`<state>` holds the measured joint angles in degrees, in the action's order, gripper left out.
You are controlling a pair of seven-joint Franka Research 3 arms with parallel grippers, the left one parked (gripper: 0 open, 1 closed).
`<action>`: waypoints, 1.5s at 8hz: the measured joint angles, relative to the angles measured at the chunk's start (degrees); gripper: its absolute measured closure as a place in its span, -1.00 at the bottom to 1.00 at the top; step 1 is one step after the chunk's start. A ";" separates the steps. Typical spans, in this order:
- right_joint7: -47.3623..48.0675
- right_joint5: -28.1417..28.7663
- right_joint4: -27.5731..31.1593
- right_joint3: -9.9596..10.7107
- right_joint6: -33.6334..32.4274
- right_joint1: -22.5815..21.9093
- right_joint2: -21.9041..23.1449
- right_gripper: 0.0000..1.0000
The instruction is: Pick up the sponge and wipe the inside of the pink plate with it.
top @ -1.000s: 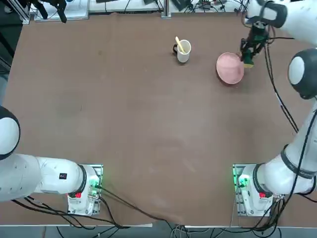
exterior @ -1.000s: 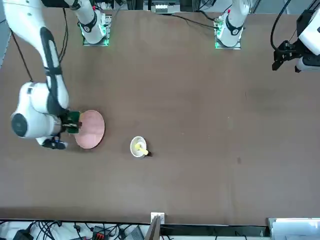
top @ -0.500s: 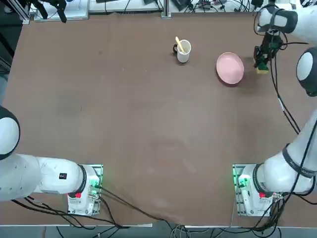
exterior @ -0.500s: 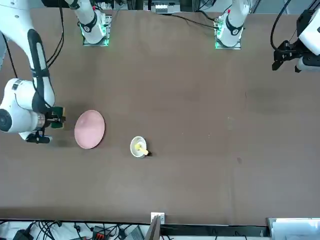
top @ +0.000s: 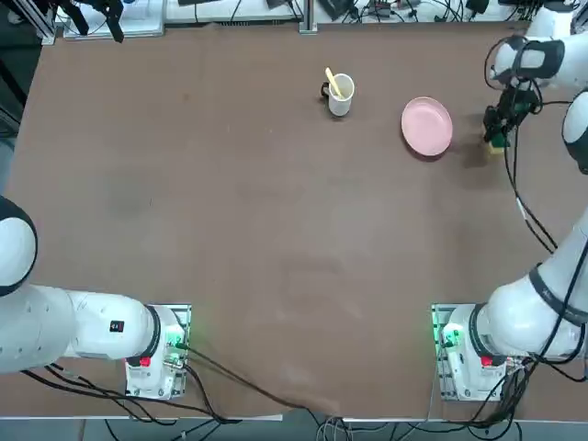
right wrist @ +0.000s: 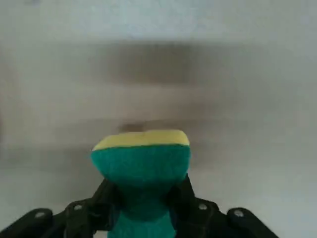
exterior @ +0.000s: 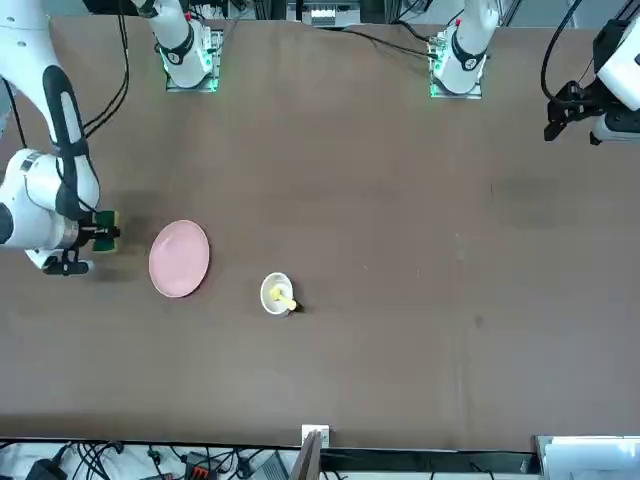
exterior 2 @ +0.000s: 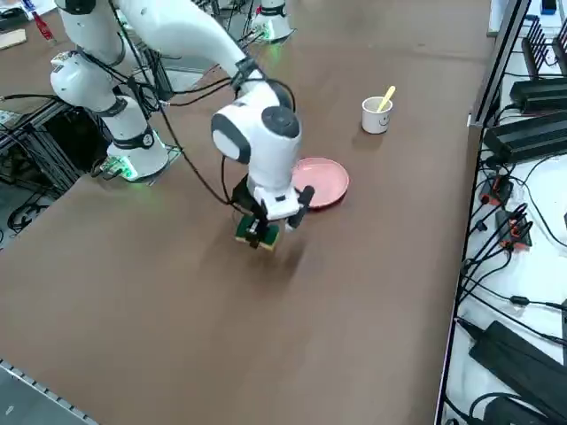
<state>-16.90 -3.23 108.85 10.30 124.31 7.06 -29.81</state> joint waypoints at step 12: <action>-2.57 -0.16 -2.09 -0.75 -0.22 1.86 2.74 -1.00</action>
<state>-19.47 -3.39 106.76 9.56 124.09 8.92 -27.07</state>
